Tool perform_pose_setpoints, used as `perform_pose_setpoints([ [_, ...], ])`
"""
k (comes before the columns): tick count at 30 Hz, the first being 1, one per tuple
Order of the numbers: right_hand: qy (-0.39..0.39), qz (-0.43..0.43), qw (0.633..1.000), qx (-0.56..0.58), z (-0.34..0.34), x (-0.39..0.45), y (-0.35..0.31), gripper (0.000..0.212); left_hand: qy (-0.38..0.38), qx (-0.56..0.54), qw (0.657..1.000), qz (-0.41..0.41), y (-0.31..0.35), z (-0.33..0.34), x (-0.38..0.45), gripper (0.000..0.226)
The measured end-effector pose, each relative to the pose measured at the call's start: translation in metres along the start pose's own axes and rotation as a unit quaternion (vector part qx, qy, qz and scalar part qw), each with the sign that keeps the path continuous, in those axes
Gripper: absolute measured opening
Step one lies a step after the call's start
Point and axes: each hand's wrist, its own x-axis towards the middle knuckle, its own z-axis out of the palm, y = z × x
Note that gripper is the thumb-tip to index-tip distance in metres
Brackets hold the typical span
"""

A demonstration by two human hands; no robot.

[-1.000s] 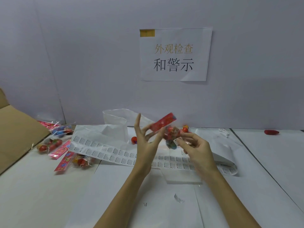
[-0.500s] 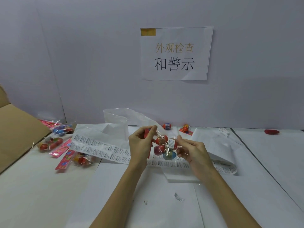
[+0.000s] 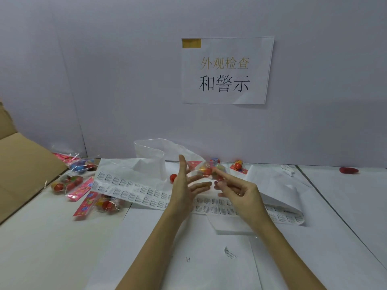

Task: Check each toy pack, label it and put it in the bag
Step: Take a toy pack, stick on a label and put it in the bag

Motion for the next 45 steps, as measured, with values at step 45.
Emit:
perform_pose_setpoints([
  [45,0.064,0.090,0.994,-0.016,-0.004,0.001,-0.004,0.023,-0.026,0.273,0.937,0.215,-0.010,-0.001,0.000,0.029],
])
